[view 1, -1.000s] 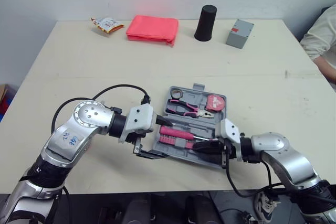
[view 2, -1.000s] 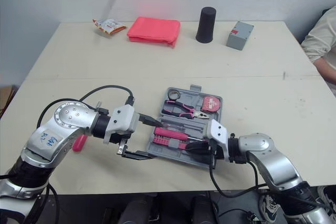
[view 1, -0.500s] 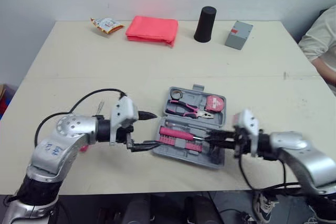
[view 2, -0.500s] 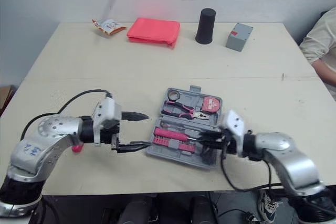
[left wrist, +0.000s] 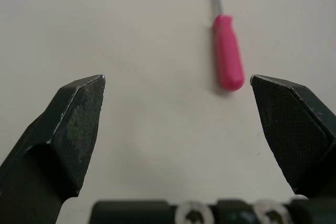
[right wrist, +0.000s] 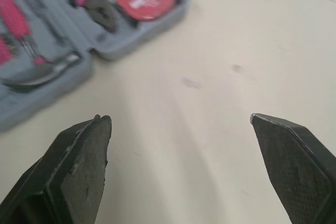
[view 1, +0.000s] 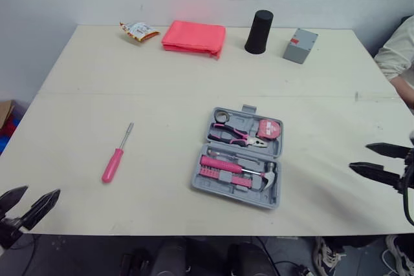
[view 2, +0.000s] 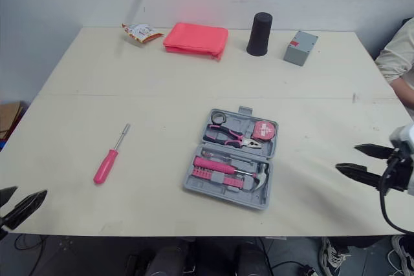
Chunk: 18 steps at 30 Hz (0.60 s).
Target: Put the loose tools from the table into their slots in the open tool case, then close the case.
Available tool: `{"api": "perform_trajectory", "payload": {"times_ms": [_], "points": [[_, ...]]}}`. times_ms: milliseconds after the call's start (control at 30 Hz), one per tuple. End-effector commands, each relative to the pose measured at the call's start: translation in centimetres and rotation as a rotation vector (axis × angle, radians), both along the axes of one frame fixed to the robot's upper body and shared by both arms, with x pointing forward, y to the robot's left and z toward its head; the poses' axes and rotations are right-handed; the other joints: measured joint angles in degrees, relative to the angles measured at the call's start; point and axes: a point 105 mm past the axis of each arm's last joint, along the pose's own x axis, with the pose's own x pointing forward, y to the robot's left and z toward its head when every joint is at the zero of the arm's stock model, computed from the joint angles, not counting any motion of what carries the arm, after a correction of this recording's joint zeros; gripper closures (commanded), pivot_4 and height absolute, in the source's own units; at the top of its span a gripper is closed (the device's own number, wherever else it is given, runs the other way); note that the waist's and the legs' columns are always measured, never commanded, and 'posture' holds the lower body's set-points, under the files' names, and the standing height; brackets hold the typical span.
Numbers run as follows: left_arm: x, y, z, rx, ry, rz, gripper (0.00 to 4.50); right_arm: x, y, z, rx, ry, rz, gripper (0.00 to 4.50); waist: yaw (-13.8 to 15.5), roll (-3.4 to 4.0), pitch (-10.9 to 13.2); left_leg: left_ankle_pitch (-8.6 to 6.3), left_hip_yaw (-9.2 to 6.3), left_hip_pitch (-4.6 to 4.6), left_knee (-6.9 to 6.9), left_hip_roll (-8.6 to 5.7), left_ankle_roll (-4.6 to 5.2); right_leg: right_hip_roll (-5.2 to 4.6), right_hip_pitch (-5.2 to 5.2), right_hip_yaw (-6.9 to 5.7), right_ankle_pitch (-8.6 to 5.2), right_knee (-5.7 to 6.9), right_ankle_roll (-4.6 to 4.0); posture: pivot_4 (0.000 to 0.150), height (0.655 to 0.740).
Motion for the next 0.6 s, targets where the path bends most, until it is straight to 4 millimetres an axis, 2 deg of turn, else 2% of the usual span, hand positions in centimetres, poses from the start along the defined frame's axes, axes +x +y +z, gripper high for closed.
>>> {"api": "perform_trajectory", "payload": {"times_ms": [33, 167, 300, 400, 567, 600], "points": [[-0.6, 0.9, 0.4, 0.062, -0.025, 0.037, 0.0, 0.7, -0.9, 1.1, -0.02, -0.068, -0.018, 0.08, 0.0, 0.04, 0.0, 0.0, 0.0, 0.0, -0.01, 0.02, 0.0, 0.0, 0.0, -0.01, -0.03, -0.01, -0.06, 0.15, 0.7355], [0.8, -1.0, 0.3, 0.064, -0.048, -0.018, 0.0, 1.7, 1.4, 2.2, 0.024, -0.107, 0.073, 0.08, -0.4, 0.38, 0.0, 0.0, 0.01, 0.0, -0.03, 0.08, 0.01, 0.0, -0.06, -0.01, -0.04, 0.04, -0.08, 0.15, 0.7355], [2.7, -3.6, -0.4, 0.096, -0.025, -0.091, 0.0, 2.0, 6.4, 3.9, 0.073, -0.123, 0.263, 0.08, -0.8, 0.47, 0.1, 0.04, 0.0, -0.02, -0.06, 0.1, 0.06, 0.01, -0.07, -0.02, -0.04, 0.05, -0.08, 0.15, 0.7355], [4.7, -5.3, -1.4, 0.112, -0.009, -0.117, 0.0, 1.2, 11.9, 5.7, 0.124, -0.143, 0.486, 0.08, -1.0, 0.52, 0.1, 0.04, 0.0, -0.03, -0.05, 0.09, 0.07, 0.03, -0.06, -0.04, -0.04, 0.08, -0.07, 0.15, 0.7355], [7.7, -7.2, -2.7, 0.114, 0.012, -0.137, 0.0, -0.7, 18.1, 8.0, 0.177, -0.173, 0.761, 0.08, -1.0, 0.51, 0.1, 0.05, -0.01, -0.05, -0.04, 0.12, 0.06, 0.09, -0.08, -0.05, -0.03, 0.12, -0.05, 0.15, 0.7355], [8.1, -7.4, -2.8, 0.119, 0.017, -0.138, 0.0, -1.0, 18.7, 8.2, 0.181, -0.175, 0.791, 0.08, -1.0, 0.5, 0.1, 0.06, -0.01, -0.05, -0.04, 0.11, 0.05, 0.09, -0.09, -0.05, -0.03, 0.12, -0.05, 0.15, 0.7355]]}}
